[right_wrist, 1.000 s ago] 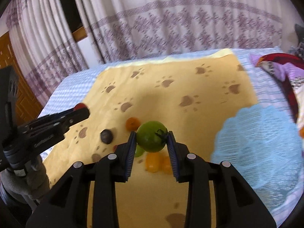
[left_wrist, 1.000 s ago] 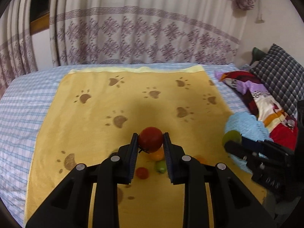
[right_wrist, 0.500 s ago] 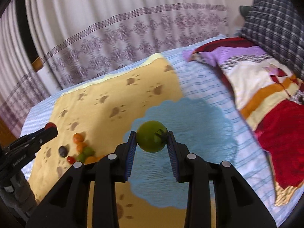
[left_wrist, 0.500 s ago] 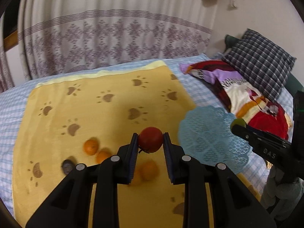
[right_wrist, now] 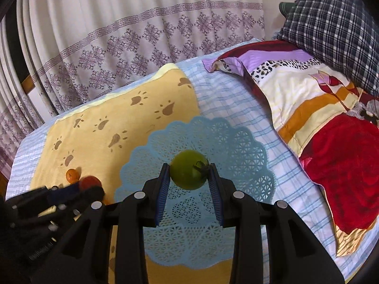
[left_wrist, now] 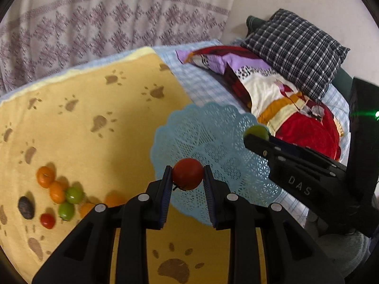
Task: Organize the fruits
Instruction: 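Carry both tomatoes to the blue basket and open both tools inside it, then move both open tools back over the fruit on the towel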
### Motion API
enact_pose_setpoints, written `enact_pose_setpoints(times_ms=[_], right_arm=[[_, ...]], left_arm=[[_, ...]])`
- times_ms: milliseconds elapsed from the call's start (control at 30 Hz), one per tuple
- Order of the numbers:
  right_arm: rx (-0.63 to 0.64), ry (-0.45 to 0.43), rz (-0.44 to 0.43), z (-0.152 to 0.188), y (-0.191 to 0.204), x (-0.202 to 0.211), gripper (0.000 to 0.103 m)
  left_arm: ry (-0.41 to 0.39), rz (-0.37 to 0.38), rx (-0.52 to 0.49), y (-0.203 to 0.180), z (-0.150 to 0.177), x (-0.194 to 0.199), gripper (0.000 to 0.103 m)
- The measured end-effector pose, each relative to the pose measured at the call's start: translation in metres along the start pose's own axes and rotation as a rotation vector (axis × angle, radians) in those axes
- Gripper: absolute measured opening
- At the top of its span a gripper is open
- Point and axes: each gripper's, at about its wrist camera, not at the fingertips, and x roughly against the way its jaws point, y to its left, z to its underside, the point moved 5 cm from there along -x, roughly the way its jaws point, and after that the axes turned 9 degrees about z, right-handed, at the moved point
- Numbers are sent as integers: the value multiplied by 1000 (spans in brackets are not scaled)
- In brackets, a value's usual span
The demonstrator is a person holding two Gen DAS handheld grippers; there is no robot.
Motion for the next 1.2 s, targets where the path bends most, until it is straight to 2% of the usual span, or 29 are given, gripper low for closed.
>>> enact_pose_setpoints(times_ms=[400, 467, 500, 533, 600, 767, 833, 900, 933, 1000, 1100, 1200], right_arm=[[-29, 32, 19, 4, -7, -12, 34], [-49, 40, 29, 4, -11, -13, 35], [-56, 42, 31, 4, -12, -14, 35], [-69, 43, 36, 4, -14, -14, 41], [-85, 27, 46, 2, -18, -11, 55], [-107, -22, 57, -4, -23, 0, 56], [-113, -63, 94, -7, -24, 8, 56], [-95, -127, 120, -12, -22, 21, 56], [-90, -156, 124, -14, -21, 28, 59], [-82, -223, 123, -17, -16, 44, 68], [-62, -271, 114, -20, -9, 58, 69], [-49, -273, 91, -19, -1, 62, 69]], left_arm=[[32, 14, -33, -10, 3, -18, 27], [47, 20, -30, -10, 5, -21, 40], [54, 22, -30, -9, 6, -22, 65], [48, 11, -29, -7, 7, -21, 76], [31, 2, -26, -3, 8, -18, 76], [5, -18, 6, 8, 3, -6, 78], [-14, -24, 14, 11, 0, 3, 86], [-38, -32, 19, 13, -3, 14, 87], [-48, -40, 17, 14, -4, 19, 87], [-79, -73, 8, 16, -9, 34, 89], [-118, -123, -2, 22, -14, 50, 92], [-148, -164, -7, 30, -17, 69, 92]])
